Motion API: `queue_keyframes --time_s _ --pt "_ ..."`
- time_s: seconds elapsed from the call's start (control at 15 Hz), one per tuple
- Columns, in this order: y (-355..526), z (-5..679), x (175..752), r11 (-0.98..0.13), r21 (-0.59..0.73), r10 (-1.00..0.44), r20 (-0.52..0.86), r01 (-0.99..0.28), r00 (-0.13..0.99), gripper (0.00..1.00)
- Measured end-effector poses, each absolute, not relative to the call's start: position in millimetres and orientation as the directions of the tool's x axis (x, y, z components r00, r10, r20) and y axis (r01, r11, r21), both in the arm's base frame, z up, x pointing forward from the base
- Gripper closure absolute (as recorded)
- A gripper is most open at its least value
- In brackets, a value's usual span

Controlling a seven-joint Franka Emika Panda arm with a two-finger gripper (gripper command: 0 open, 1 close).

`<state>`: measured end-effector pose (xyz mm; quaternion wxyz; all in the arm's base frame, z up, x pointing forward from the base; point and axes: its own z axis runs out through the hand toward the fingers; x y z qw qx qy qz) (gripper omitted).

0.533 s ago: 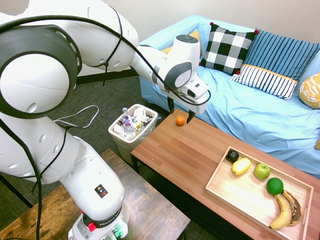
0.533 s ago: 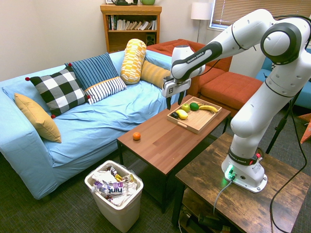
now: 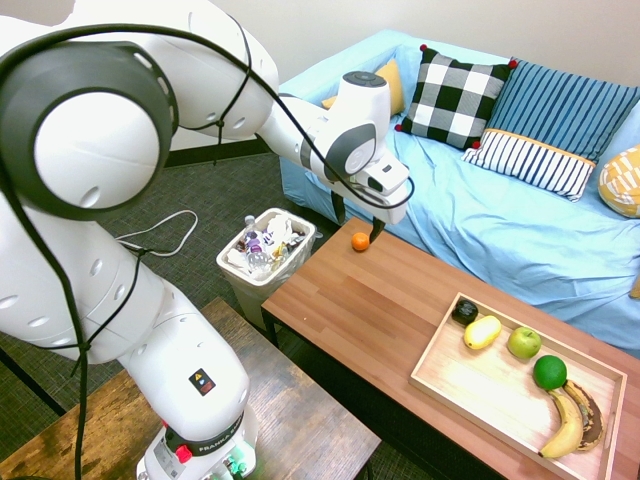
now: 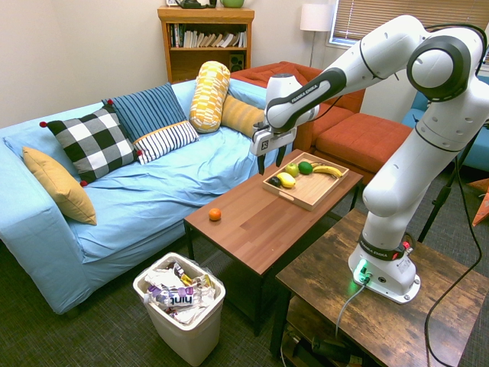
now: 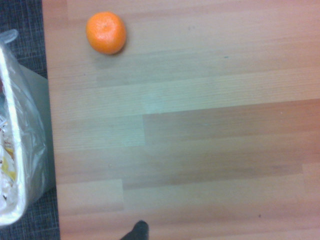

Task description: Put the tangerine in the tray

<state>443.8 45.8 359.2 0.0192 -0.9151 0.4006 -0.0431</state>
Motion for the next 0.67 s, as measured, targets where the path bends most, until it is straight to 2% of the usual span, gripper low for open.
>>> queue_keyframes --time_s 0.67 --pt "123 231 557 -0.671 -0.017 -0.741 0.042 -0.742 0.670 0.00"
